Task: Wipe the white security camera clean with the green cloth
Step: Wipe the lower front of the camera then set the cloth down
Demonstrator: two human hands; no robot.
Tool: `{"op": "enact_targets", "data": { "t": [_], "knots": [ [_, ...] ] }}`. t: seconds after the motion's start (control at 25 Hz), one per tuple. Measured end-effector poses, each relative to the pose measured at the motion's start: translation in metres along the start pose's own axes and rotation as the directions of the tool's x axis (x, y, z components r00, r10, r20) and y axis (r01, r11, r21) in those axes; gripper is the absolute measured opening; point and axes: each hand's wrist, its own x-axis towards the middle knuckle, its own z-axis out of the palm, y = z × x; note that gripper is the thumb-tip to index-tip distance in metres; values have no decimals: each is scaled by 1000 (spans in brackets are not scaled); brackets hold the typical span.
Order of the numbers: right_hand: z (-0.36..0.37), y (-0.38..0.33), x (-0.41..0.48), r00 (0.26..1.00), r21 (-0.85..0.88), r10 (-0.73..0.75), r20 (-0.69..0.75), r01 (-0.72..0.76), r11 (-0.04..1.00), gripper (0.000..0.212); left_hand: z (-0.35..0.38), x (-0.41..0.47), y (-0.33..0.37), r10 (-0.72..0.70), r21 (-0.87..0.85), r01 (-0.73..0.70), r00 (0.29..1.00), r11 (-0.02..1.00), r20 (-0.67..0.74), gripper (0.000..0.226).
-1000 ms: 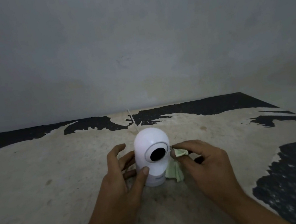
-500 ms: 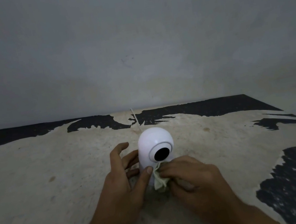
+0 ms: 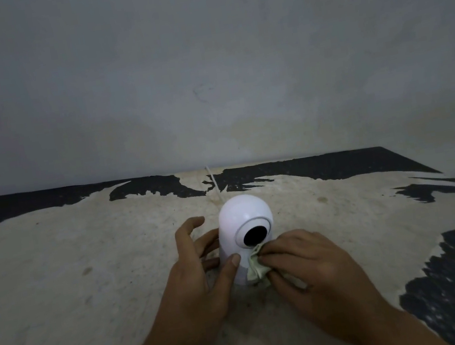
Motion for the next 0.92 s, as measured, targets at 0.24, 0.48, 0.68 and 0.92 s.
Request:
{"op": "enact_targets", "data": {
  "t": [0.24,0.48,0.68,0.92],
  "knots": [
    [-5,9,-2,1000,32,-3,-18,4,999,19,0,-1,0,27,19,-27,1000,999,-16,64],
    [5,-6,-2,997,70,3,74,-8,998,23,0,0,-3,36,38,-35,999,999,-14,64],
    [4,-5,2,974,238,222,-46,-205,949,13,0,1,-4,36,28,-36,999,999,-7,62],
    [6,-10,5,803,553,596,1,-497,668,14,0,2,-6,46,36,-46,999,998,-1,61]
  ]
}}
